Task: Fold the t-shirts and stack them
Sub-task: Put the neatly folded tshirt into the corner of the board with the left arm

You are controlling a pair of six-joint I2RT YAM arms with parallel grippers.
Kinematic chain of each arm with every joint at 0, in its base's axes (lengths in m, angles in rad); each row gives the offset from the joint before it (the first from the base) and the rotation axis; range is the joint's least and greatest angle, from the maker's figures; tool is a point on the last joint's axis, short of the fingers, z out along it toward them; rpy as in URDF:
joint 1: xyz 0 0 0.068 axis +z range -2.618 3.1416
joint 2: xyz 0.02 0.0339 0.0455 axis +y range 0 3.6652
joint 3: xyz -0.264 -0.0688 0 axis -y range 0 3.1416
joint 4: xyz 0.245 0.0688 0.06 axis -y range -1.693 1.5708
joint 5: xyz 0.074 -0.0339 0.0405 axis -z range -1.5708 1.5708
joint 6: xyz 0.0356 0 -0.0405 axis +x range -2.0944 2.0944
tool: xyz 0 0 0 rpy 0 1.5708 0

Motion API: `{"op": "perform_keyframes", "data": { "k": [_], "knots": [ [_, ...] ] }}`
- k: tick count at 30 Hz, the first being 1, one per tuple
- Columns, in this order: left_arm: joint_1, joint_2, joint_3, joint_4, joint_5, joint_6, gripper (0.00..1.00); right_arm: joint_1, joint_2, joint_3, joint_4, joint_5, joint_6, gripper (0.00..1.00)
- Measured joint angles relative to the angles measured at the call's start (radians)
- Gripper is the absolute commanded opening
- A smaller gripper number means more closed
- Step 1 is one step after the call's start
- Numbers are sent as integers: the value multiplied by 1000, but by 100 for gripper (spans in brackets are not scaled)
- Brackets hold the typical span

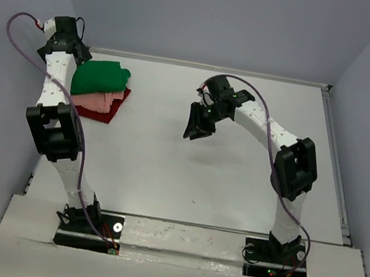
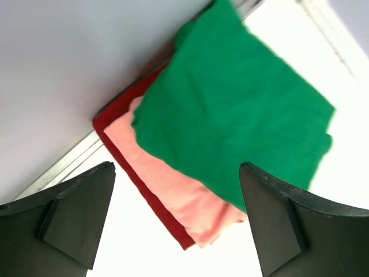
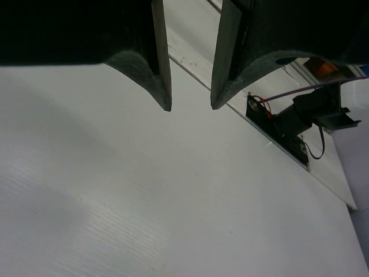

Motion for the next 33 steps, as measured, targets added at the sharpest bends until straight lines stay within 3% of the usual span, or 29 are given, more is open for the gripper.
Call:
{"op": "perform_keyframes", "data": {
  "k": [6, 9, 15, 20, 33],
  "knots": [
    [-153, -116, 14, -2, 11, 28, 91, 0, 162, 244, -43, -30, -40, 38],
    [-243, -113, 28, 8, 68, 57, 89, 0, 179, 263, -61, -9, -55, 38],
    [-401, -8, 29, 4, 124, 111, 89, 0, 76, 150, -67, 50, -66, 38],
    [-413, 133, 73, -44, 113, 122, 88, 0, -116, -34, -55, 66, -42, 38],
    [-468, 309, 290, -182, -139, 122, 87, 0, -286, -139, -9, 88, -13, 38]
  ]
}}
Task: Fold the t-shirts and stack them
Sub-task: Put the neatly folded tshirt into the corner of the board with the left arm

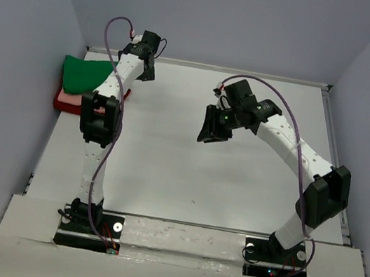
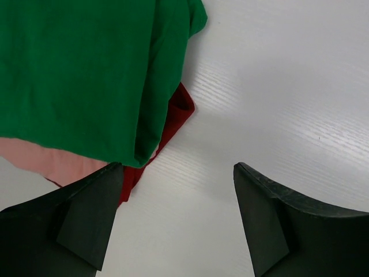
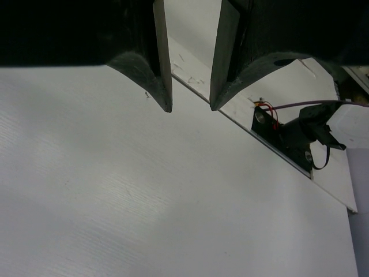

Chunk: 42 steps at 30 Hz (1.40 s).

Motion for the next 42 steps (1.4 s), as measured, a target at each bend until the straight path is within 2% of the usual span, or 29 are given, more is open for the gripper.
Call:
{"op": "perform_keyframes", "data": {
  "k": [3, 11, 25, 27, 29, 33, 34, 36, 37, 38, 42],
  "knots": [
    [-19, 5, 0, -23, -66, -6, 76, 0, -5, -18, 0, 6, 0, 38],
    [-28, 87, 32, -126, -231, -68, 74, 0, -55, -32, -3, 28, 1, 39],
    [18, 97, 46, -156, -287, -83, 73, 0, -83, -37, -6, 35, 1, 39],
    [26, 101, 55, -155, -293, -82, 67, 0, -83, -39, -6, 35, 1, 39],
    [36, 106, 59, -155, -294, -79, 58, 0, -83, -41, -5, 35, 1, 39],
    [59, 129, 65, -155, -295, -76, 47, 0, -83, -49, -6, 35, 1, 39],
    [62, 134, 65, -155, -294, -75, 34, 0, -83, -50, -6, 35, 1, 39],
    [66, 148, 67, -157, -291, -77, 19, 0, -83, -50, -6, 35, 1, 39],
    [70, 158, 74, -158, -290, -74, 3, 0, -83, -50, -6, 35, 1, 39],
    [72, 162, 76, -159, -290, -76, 0, 0, -83, -50, -6, 35, 1, 39],
    [74, 163, 76, -156, -286, -79, 0, 0, -83, -50, -5, 34, 2, 39]
  ]
}}
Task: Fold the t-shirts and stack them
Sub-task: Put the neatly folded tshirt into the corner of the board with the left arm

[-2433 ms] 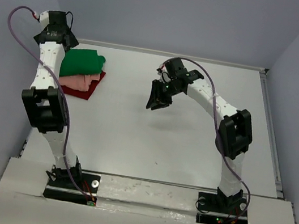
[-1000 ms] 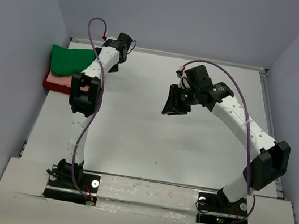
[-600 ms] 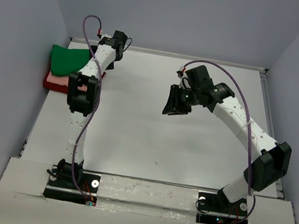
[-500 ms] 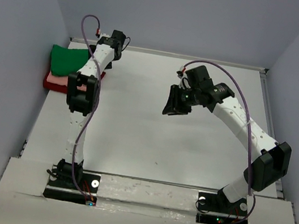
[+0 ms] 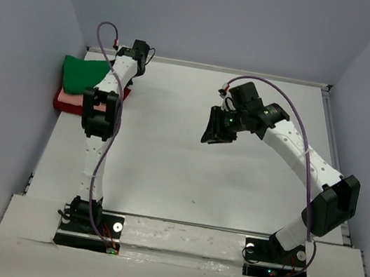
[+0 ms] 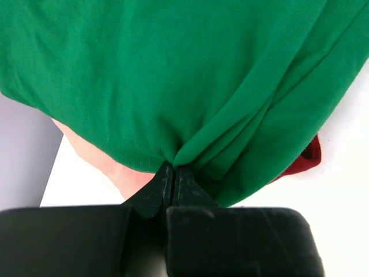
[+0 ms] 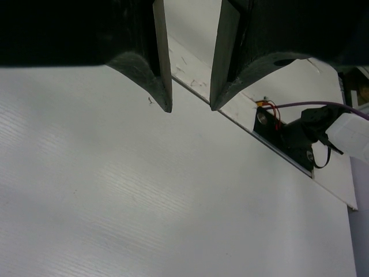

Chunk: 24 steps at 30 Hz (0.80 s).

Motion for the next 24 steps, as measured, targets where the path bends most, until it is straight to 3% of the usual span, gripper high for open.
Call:
{"op": "perform_keyframes", "data": {
  "k": [19, 24],
  "knots": [
    [8, -187, -37, -5, -23, -22, 0, 0, 0, -96, 39, -32, 21, 38],
    [16, -270, -143, 7, -42, -41, 0, 0, 0, -98, 39, -35, 20, 38]
  ]
}}
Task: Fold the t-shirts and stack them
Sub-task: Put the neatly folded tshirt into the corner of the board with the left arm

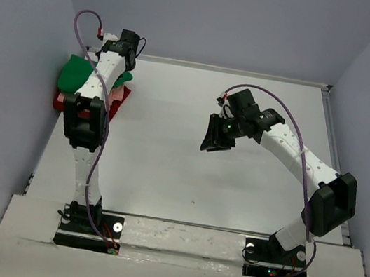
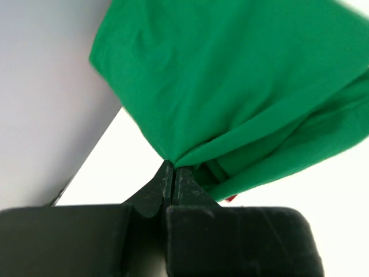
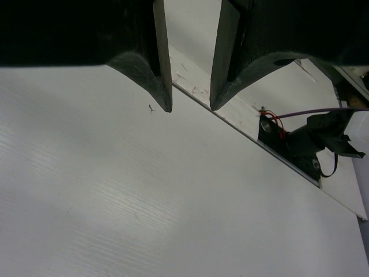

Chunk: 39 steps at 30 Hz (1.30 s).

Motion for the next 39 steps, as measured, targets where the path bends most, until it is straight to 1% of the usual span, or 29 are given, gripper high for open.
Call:
{"op": "perform_keyframes", "data": {
  "k": [2, 4, 5, 7, 8, 9, 10, 11, 12, 14, 15, 16, 17, 20, 23, 26, 28, 30, 31, 33, 34, 35, 36, 37, 38, 39],
  "knots": [
    [4, -51, -104, 8, -3, -8, 0, 0, 0, 0, -1, -2, -2, 38],
    [6, -81, -175, 25, -5, -12, 0, 0, 0, 1, -2, -2, -4, 38],
    [12, -94, -219, 43, -2, -13, 3, 0, 0, 2, -2, -2, -4, 38],
    [22, -113, -295, 66, 21, -14, 5, 0, 0, 4, -4, -2, -6, 38],
    [28, -113, -325, 79, 40, -14, 14, 0, 0, 6, -6, -2, -7, 38],
    [37, -113, -351, 96, 64, -12, 19, 0, 0, 8, -6, -2, -8, 38],
    [42, -109, -362, 101, 78, -10, 33, 0, 0, 11, -7, -2, -8, 38],
    [47, -105, -367, 105, 97, -8, 52, 0, 0, 14, -8, -2, -8, 38],
    [51, -100, -367, 111, 115, -3, 66, 0, 0, 16, -8, -2, -8, 38],
    [60, -97, -367, 131, 151, 0, 89, 0, -3, 17, -9, -2, -8, 38],
    [60, -97, -367, 143, 169, -5, 91, 0, -5, 17, -9, -3, -8, 38],
    [58, -97, -367, 153, 176, -2, 97, 0, -8, 17, -9, -3, -7, 38],
    [54, -98, -367, 165, 185, -1, 99, 0, -11, 17, -9, -3, -7, 38],
    [30, -111, -367, 181, 208, -6, 99, 0, -16, 17, -8, -4, -6, 38],
    [-3, -154, -370, 182, 215, -16, 99, 0, -16, 17, -8, -10, -3, 38],
    [-40, -235, -386, 190, 214, -35, 99, 0, -16, 17, -3, -16, -2, 38],
    [-66, -318, -419, 209, 213, -44, 99, 0, -16, 16, -1, -16, 1, 38],
    [-82, -382, -438, 221, 217, -44, 97, 0, -20, 5, 10, -17, 2, 38],
    [-84, -411, -445, 237, 221, -42, 94, 0, -25, -7, 14, -17, 4, 38],
    [-80, -444, -446, 264, 226, -39, 78, 0, -36, -31, 14, -16, 6, 38],
    [-74, -449, -440, 270, 232, -38, 66, 0, -42, -40, 15, -16, 6, 38],
    [-68, -438, -422, 263, 244, -37, 46, 0, -49, -49, 17, -15, 6, 38],
    [-59, -413, -391, 255, 257, -34, 33, 0, -55, -55, 13, -13, 7, 38],
    [-50, -383, -362, 254, 272, -32, 4, 0, -64, -62, 12, -9, 7, 38],
    [-42, -361, -349, 256, 277, -43, 0, 0, -76, -68, 6, -2, 7, 38],
    [-29, -327, -333, 253, 290, -49, 0, 0, -85, -70, 2, 3, 7, 38]
  ]
}}
